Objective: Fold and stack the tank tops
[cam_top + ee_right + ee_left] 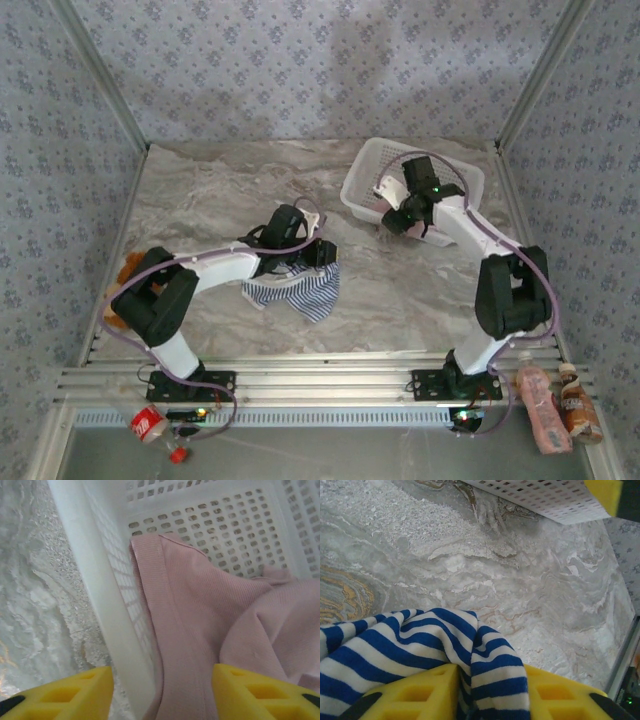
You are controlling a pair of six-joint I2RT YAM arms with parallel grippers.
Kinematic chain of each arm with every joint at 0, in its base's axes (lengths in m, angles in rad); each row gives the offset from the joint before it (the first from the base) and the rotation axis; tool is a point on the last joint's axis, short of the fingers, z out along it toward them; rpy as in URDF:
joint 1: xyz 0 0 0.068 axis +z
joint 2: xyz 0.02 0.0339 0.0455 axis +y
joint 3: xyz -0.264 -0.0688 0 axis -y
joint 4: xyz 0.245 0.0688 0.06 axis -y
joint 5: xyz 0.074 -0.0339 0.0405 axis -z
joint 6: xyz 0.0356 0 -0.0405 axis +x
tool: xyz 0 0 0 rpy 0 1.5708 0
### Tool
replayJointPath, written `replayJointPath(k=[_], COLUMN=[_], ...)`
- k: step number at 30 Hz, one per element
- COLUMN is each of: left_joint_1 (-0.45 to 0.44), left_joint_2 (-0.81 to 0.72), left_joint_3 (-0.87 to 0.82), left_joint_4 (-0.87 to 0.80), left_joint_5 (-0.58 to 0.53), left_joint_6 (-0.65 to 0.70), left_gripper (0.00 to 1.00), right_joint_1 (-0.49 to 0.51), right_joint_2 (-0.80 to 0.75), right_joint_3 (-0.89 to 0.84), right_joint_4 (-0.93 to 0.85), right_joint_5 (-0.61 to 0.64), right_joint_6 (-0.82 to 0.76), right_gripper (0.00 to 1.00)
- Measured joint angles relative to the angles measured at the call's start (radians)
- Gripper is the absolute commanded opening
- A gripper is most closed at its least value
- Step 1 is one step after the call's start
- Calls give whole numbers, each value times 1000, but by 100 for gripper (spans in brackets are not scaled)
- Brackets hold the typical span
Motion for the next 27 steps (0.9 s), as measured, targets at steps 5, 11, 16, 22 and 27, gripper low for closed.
replayJointPath(k=[5, 11, 16, 22, 27], left_joint_1=[11, 59, 85, 94, 108], left_joint_2=[-24, -78, -83, -84, -85], left_joint_3=[7, 7, 8, 8, 8], left_joint_4=[-58, -111, -158, -202, -226], left_joint_5=[17, 39, 52, 65, 71], left_joint_6=[27, 55, 84, 101, 109], left_gripper=[41, 44, 48, 50, 51], right_joint_1=[-7, -72, -97, -108, -118], right_joint_2=[66, 72, 138, 257, 347], right_joint_3=[56, 69, 137, 212, 298], right_joint_4=[-62, -94, -97, -84, -86], right_joint_5=[20, 65, 168, 367, 534], right_joint_6=[-148, -261, -276, -211, -152], right_gripper=[30, 23, 28, 38, 38])
